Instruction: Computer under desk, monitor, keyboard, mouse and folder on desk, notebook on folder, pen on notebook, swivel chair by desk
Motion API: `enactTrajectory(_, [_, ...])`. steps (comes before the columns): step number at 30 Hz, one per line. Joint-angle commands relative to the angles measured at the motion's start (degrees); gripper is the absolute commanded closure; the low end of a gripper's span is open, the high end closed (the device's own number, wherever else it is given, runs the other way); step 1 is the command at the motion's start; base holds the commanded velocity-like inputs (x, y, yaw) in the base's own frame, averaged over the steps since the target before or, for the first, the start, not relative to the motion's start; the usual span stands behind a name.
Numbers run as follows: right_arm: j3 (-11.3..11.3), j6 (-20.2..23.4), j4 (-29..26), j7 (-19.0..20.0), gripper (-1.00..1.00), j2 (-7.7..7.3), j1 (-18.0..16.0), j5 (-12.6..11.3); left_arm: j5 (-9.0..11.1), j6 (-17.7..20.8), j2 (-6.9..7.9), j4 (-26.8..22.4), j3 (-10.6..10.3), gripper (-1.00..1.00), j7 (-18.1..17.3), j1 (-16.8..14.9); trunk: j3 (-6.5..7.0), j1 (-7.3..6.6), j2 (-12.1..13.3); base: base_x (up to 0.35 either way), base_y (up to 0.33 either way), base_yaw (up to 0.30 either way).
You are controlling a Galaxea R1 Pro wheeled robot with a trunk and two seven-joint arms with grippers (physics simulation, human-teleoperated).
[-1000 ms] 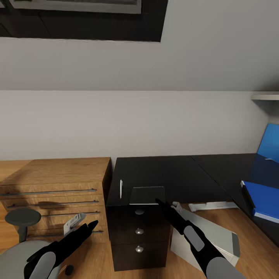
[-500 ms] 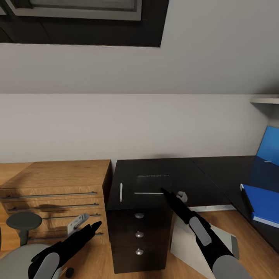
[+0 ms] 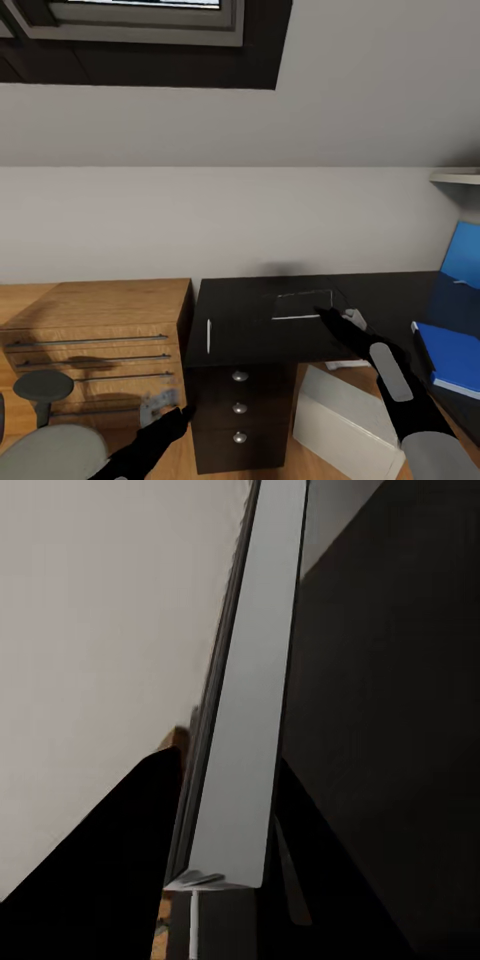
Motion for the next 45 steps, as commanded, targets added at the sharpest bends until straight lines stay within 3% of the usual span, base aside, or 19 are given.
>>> enactTrajectory(1, [-0.77, 1.72, -1.45, -1.15, 1.00, 0.00, 0.00, -0.21, -0.61, -0.93, 0.50, -0.11, -0.60, -1.00, 0.45, 1.07, 0.13, -0.22, 0.39, 0.000, 0.000, 0.000])
enactTrajectory(10, [-2.25, 3.44, -4.14, -3.11, 1.00, -0.04, 0.07, -3.24, -2.39, -2.43, 1.98, 0.46, -1.28, -1.00, 0.09, 5.14, 1.75, -2.20, 4.00, 0.000, 0.000, 0.000])
enactTrajectory(11, [-2.68, 3.70, -1.62, -3.45, 1.00, -0.10, 0.27, -4.46, -2.51, -2.52, 2.37, 2.35, -1.51, -1.00, -0.05, 5.78, 1.75, -2.20, 4.00, 0.000, 0.000, 0.000])
enactTrajectory(18, [-3.82, 4.83, -0.26, -3.56, 1.00, -1.49, 0.42, -5.00, -2.37, -2.58, 2.42, 4.51, -3.26, -1.00, -0.03, 5.99, 1.75, -2.20, 4.00, 0.000, 0.000, -0.116])
enactTrajectory(22, [-6.22, 4.91, 0.01, -3.61, 1.00, -2.15, 0.53, -5.02, -2.43, -2.64, 2.46, 5.62, -3.43, -1.00, 0.08, 6.00, 1.75, -2.20, 4.00, 0.000, 0.000, -0.268])
enactTrajectory(26, [-10.41, 4.74, 0.45, -3.64, 1.00, -2.74, 0.65, -4.93, -2.49, -2.69, 2.48, 6.52, -3.45, -1.00, 0.18, 6.01, 1.75, -2.20, 4.00, 0.000, 0.000, -0.288])
enactTrajectory(31, [-14.09, 4.50, 0.68, -3.62, 1.00, -3.85, 0.69, -4.78, -2.56, -2.71, 2.36, 7.32, -3.54, -1.00, 0.26, 6.01, 1.75, -2.20, 4.00, 0.000, 0.000, -0.295])
enactTrajectory(45, [-14.71, 2.19, 2.66, -3.57, 1.00, -4.38, 0.70, -4.66, -2.60, -2.71, 2.31, 7.62, -3.56, -1.00, 0.33, 6.01, 1.75, -2.20, 4.00, 0.000, 0.000, -0.297])
